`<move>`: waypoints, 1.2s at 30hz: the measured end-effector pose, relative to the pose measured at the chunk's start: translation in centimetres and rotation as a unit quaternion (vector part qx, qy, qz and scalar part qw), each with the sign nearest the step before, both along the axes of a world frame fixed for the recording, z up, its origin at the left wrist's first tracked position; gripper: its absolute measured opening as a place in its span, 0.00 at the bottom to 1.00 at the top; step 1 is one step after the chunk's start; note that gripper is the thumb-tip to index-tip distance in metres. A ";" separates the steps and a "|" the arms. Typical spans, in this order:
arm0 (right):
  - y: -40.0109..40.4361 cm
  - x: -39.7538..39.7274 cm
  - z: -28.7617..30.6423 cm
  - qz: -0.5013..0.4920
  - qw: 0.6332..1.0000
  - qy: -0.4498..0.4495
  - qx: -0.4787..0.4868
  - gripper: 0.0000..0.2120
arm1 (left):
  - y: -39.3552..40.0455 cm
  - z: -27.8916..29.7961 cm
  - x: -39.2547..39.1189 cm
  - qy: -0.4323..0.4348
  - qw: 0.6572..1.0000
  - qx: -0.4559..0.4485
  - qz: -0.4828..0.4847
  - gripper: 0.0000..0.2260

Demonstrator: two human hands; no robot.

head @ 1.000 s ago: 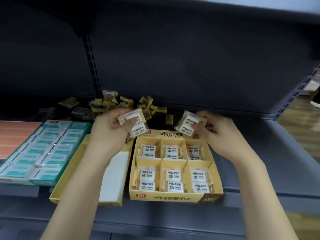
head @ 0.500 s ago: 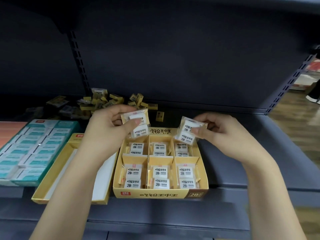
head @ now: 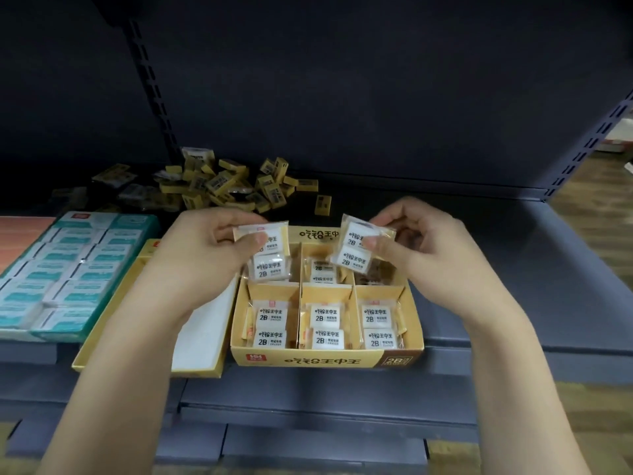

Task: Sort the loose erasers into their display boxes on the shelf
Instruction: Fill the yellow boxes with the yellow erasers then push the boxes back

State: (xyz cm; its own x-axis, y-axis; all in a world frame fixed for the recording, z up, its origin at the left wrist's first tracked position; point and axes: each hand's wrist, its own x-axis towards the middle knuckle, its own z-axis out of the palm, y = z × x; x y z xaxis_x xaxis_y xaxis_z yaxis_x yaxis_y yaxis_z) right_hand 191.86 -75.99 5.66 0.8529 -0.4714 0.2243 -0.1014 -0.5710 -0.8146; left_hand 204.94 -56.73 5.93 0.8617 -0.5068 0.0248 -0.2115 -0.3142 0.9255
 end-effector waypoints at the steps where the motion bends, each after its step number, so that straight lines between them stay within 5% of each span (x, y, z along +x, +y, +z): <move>1: 0.4 0.5 0.0 -0.003 1.000 -0.004 -0.012 0.05 | -0.1 0.0 0.1 -0.010 1.000 -0.001 0.011 0.08; 18: 2.2 3.3 0.1 0.058 0.975 0.187 -0.106 0.06 | -1.5 -0.7 1.3 -0.039 0.987 0.145 -0.060 0.06; 30: 1.9 4.4 -1.5 0.001 0.971 0.164 -0.175 0.07 | -2.5 -1.7 1.9 -0.162 0.944 0.288 -0.008 0.11; 36: 1.3 5.8 -0.7 0.030 0.968 0.108 -0.223 0.07 | -2.3 -1.5 3.2 -0.166 0.953 0.254 -0.022 0.14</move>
State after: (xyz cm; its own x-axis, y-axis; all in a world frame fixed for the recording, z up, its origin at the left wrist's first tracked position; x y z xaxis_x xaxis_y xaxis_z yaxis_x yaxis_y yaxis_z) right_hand 197.63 -74.66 4.92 0.9256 -0.3171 0.2068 -0.1979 -0.8709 -0.4498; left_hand 208.11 -59.04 4.44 0.8270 -0.5611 0.0348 -0.4893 -0.6878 0.5362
